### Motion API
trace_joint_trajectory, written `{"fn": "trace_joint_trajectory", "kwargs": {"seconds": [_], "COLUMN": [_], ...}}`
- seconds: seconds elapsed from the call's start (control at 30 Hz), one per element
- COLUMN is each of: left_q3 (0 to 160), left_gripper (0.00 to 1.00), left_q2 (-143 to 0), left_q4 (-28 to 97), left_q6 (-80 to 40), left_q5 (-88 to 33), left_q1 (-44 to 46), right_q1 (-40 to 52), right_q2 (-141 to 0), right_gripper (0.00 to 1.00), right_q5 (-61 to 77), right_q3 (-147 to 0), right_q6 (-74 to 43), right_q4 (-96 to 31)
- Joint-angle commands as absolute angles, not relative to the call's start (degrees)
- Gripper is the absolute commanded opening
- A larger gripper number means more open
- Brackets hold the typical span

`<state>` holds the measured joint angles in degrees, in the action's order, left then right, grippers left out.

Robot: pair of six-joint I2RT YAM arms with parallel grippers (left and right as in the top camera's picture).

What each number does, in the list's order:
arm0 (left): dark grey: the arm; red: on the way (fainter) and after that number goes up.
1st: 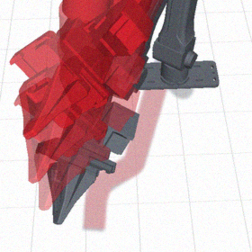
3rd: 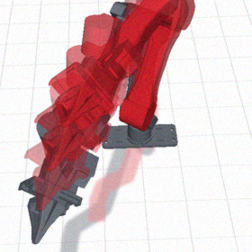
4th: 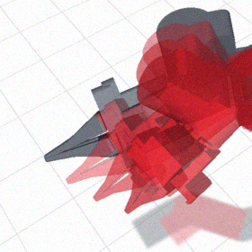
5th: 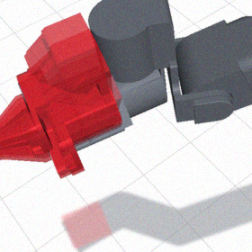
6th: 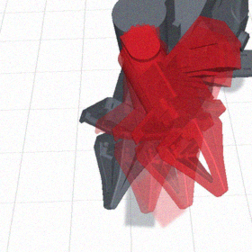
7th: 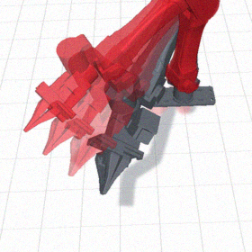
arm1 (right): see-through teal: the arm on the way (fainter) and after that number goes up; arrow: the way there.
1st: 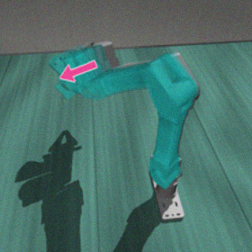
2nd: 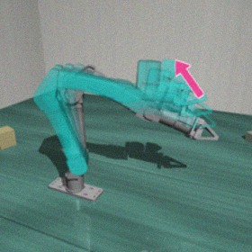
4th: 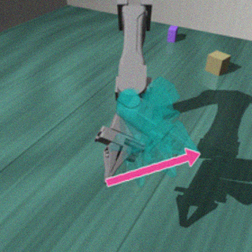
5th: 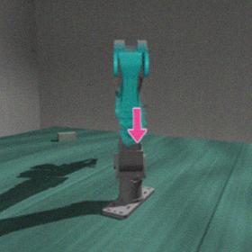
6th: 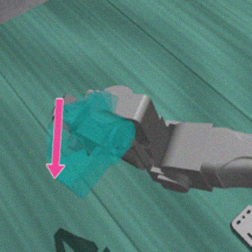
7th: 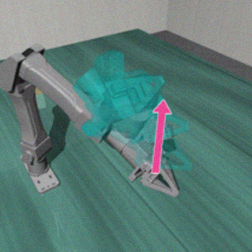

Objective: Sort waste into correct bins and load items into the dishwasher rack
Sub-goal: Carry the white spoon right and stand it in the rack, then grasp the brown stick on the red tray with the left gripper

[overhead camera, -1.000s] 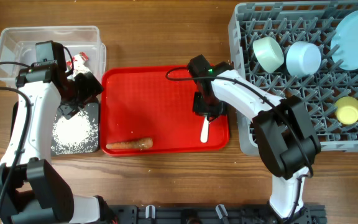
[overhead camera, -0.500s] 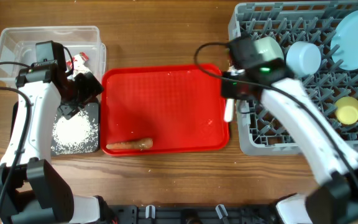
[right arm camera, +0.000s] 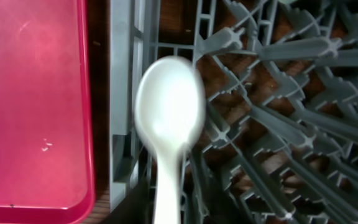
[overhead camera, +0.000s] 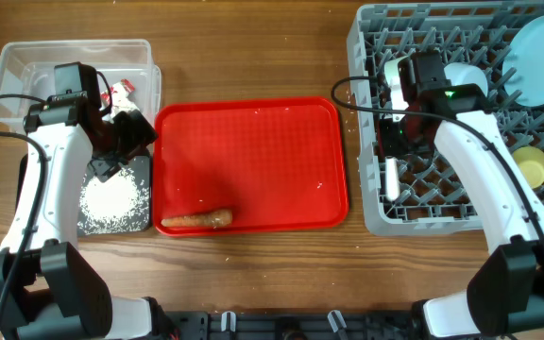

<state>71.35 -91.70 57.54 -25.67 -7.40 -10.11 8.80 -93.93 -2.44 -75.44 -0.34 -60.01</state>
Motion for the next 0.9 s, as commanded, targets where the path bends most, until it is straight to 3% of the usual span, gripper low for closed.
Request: {"fn": "trace_joint_trajectory", "kwargs": {"seconds": [0.0,0.07,0.17,0.47,0.87], "left_q3": [71.6,71.6,71.6,66.2,53.8], "left_gripper": [0.93,1.0,1.0,1.0,1.0], "left_q2": [-90.9,-90.9,-90.9,-90.9,-90.9], "left_q4": [58.6,59.7,61.3,64.4,57.5], "left_q6": [-25.8,-26.5,-31.6,-61.8,-77.0], "left_q5": [-8.6,-10.2,-15.1,-18.2,-13.0], "left_q1": [-9.4,-8.8,-7.4,-0.8,10.5], "right_q1": [8.8,8.8,8.8,8.8,8.8], "right_q2": [-94.7,-94.7,-94.7,-93.5,-88.6], "right_gripper": [0.45,0.47,0.48,0.48,0.5], "right_q5": [-1.3,-1.3,-1.3,0.5,0.5], "right_q3": [-75.3,-75.3,-75.3,-75.5,-75.8], "right_q6": [1.3,1.2,0.8,-0.5,-0.6], "right_q4": [-59.1,-58.9,-58.9,-57.9,-57.7]}}
